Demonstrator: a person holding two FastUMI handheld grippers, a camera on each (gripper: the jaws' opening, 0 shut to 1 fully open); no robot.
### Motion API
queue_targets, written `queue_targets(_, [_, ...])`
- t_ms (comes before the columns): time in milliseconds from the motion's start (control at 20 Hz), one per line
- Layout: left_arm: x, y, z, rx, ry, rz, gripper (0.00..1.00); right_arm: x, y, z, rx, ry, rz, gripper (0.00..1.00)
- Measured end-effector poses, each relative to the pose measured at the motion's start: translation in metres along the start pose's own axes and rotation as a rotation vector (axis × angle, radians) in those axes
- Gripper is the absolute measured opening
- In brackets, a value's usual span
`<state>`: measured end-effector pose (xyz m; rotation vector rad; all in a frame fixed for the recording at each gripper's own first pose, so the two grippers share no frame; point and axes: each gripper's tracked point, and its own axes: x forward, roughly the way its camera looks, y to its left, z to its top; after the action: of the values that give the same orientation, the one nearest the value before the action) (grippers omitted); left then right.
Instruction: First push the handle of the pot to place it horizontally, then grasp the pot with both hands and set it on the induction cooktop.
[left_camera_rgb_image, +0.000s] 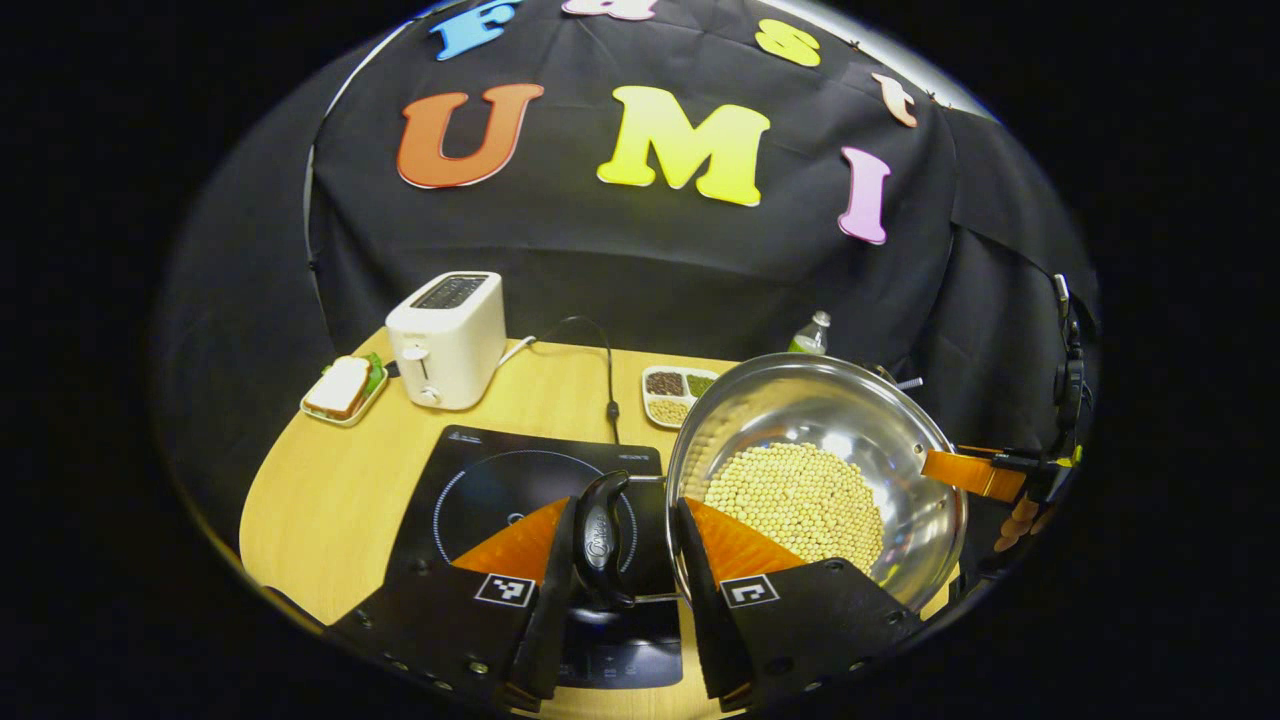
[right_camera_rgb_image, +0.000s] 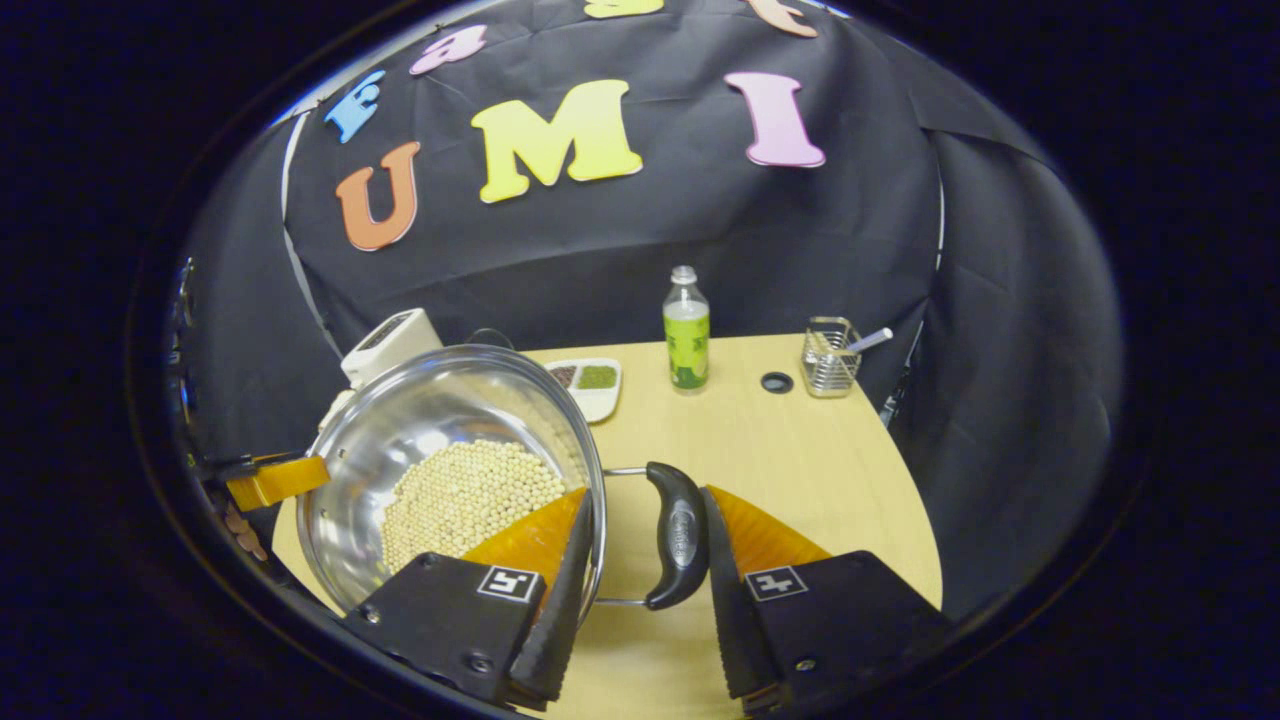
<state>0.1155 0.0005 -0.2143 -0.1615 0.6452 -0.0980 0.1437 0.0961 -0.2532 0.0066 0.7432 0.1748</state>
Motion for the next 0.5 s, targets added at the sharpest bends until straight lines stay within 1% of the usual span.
queue_targets(200, [-0.013, 0.047, 0.017, -0.041, -0.033, 0.042, 0.53, 0.010, 0.053, 0.015, -0.028, 0.000, 0.037, 0.60])
queue_targets(250, [-0.015, 0.059, 0.020, -0.044, -0.041, 0.056, 0.53, 0.014, 0.066, 0.016, -0.029, 0.002, 0.046, 0.60])
queue_targets(300, [-0.016, 0.070, 0.023, -0.044, -0.044, 0.069, 0.52, 0.019, 0.077, 0.017, -0.027, 0.005, 0.054, 0.61])
queue_targets(350, [-0.017, 0.081, 0.026, -0.050, -0.050, 0.084, 0.53, 0.023, 0.089, 0.017, -0.026, 0.011, 0.062, 0.60])
queue_targets(500, [-0.019, 0.110, 0.033, -0.061, -0.069, 0.116, 0.53, 0.035, 0.119, 0.017, -0.026, 0.029, 0.091, 0.61])
